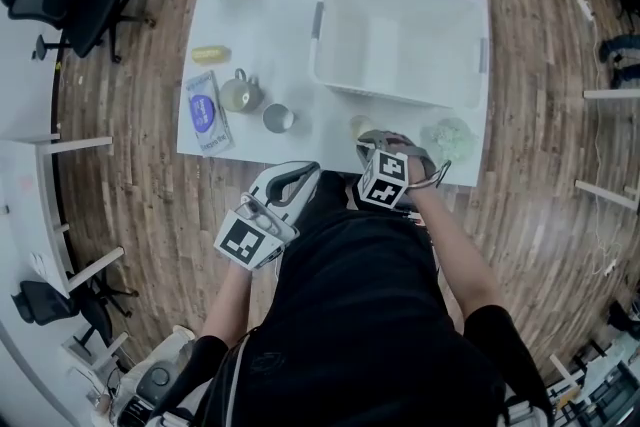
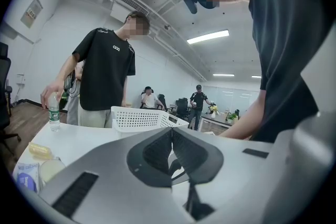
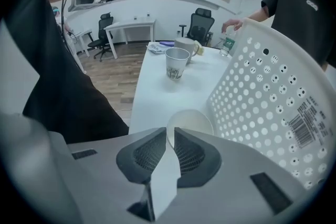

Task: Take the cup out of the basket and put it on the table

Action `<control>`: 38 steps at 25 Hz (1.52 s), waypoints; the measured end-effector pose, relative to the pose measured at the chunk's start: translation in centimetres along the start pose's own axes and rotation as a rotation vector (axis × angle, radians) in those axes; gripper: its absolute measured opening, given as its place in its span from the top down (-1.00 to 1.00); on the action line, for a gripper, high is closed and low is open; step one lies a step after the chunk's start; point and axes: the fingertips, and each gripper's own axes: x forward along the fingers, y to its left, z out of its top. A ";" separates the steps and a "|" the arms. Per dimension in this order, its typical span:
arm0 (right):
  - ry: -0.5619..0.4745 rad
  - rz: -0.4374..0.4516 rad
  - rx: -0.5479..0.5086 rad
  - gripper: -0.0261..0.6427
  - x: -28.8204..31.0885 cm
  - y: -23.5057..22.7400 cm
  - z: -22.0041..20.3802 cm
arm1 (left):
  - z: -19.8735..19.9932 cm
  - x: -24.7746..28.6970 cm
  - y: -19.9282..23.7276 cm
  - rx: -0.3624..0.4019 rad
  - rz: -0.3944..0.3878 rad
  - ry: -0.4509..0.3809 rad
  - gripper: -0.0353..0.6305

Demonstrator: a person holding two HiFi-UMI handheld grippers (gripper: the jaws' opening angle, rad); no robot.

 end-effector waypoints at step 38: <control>-1.002 -0.550 0.655 0.85 -35.1 -7.1 -0.8 | 5.8 8.0 -3.2 0.131 -0.075 -0.048 0.86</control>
